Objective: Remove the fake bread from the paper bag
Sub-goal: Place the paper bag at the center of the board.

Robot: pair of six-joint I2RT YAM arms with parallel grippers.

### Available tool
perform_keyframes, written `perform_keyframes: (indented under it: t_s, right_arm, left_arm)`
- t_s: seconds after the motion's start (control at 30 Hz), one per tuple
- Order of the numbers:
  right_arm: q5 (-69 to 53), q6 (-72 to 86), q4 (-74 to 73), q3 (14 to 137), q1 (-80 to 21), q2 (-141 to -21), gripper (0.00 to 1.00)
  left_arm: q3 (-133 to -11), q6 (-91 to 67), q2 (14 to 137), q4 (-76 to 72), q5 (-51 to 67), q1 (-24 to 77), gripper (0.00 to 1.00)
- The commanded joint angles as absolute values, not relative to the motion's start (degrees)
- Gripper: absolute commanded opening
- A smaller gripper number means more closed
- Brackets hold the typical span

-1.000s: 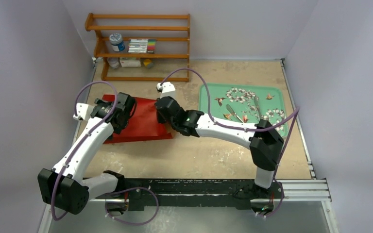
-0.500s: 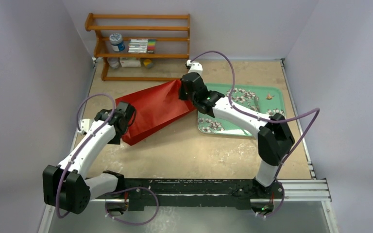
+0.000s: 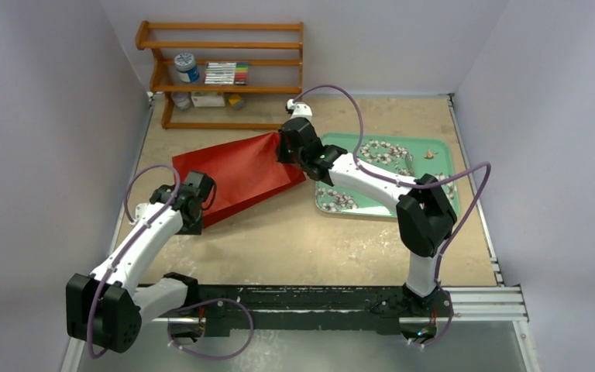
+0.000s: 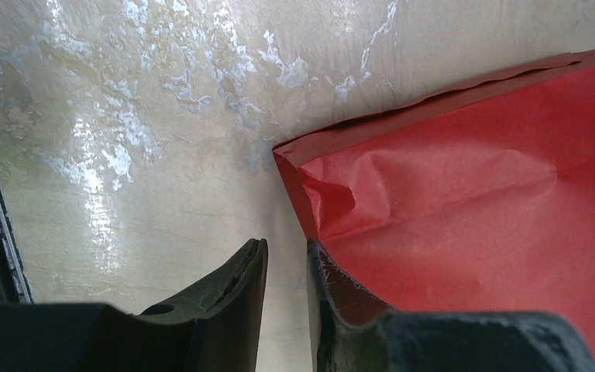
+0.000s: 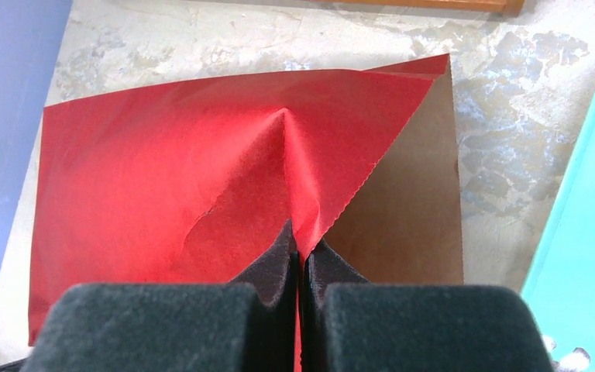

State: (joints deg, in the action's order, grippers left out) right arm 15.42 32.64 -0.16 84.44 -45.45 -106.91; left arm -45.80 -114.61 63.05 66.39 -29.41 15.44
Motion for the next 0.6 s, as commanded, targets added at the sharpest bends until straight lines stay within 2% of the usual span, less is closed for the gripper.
perform_keyframes:
  t_s: [0.0,0.33,0.57]
  right_arm:
    - [16.1,33.2,1.4,87.9,-45.8,-106.2,0.0]
    - [16.3,33.3,-0.1,87.1,-45.9,-105.1,0.0]
    - [14.9,33.7,-0.1,83.6,-46.8,-103.3,0.0]
  left_arm:
    - [-44.2,-114.3,60.6,66.1,-29.4,15.6,0.25]
    - [-41.3,-113.5,69.0,56.9,-30.1,15.7,0.29]
    - [-46.1,-111.7,78.4,53.2,-33.4,14.4,0.34]
